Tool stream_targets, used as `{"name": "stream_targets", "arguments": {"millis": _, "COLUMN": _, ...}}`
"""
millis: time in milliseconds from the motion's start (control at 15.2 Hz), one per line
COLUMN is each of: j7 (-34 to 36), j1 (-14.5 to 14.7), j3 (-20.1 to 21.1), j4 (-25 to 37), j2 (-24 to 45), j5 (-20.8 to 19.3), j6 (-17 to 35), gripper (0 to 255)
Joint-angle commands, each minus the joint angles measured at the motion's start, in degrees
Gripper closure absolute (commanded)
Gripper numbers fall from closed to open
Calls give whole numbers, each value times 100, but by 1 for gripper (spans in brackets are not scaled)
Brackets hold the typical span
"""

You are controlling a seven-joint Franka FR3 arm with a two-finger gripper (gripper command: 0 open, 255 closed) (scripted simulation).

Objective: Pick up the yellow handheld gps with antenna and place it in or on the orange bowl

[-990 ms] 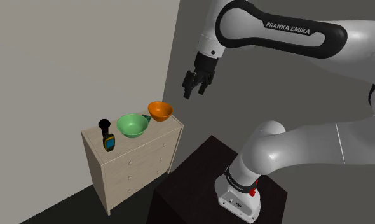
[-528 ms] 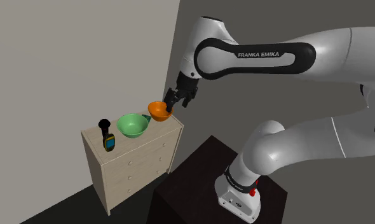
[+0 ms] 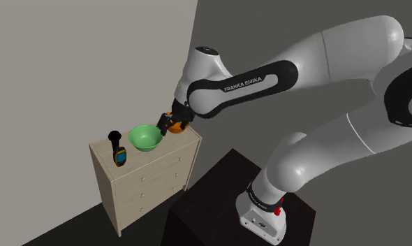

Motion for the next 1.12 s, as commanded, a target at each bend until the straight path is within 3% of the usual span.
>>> {"name": "stream_targets", "arguments": {"millis": 0, "j7": 215, "j1": -88, "j3": 200, "j4": 52, "j2": 485, "j5": -103, "j6": 600, "gripper": 0}}
{"name": "stream_targets", "arguments": {"millis": 198, "j7": 732, "j1": -330, "j3": 558, "j4": 218, "j2": 1266, "j5": -520, "j6": 1410, "gripper": 0}}
{"name": "stream_targets", "arguments": {"millis": 330, "j7": 1284, "j1": -579, "j3": 814, "j4": 386, "j2": 1816, "j5": -1093, "j6": 1892, "gripper": 0}}
{"name": "stream_targets", "arguments": {"millis": 462, "j7": 2129, "j1": -854, "j3": 1012, "j4": 615, "j2": 2392, "j5": -2062, "j6": 2291, "gripper": 0}}
{"name": "stream_targets", "arguments": {"millis": 594, "j7": 3265, "j1": -911, "j3": 931, "j4": 937, "j2": 2988, "j5": -3403, "j6": 2549, "gripper": 0}}
{"name": "stream_targets", "arguments": {"millis": 792, "j7": 4793, "j1": -345, "j3": 227, "j4": 1558, "j2": 3800, "j5": -5125, "j6": 2743, "gripper": 0}}
{"name": "stream_targets", "arguments": {"millis": 1056, "j7": 6130, "j1": 587, "j3": -741, "j4": 2465, "j2": 4736, "j5": -6428, "j6": 2921, "gripper": 0}}
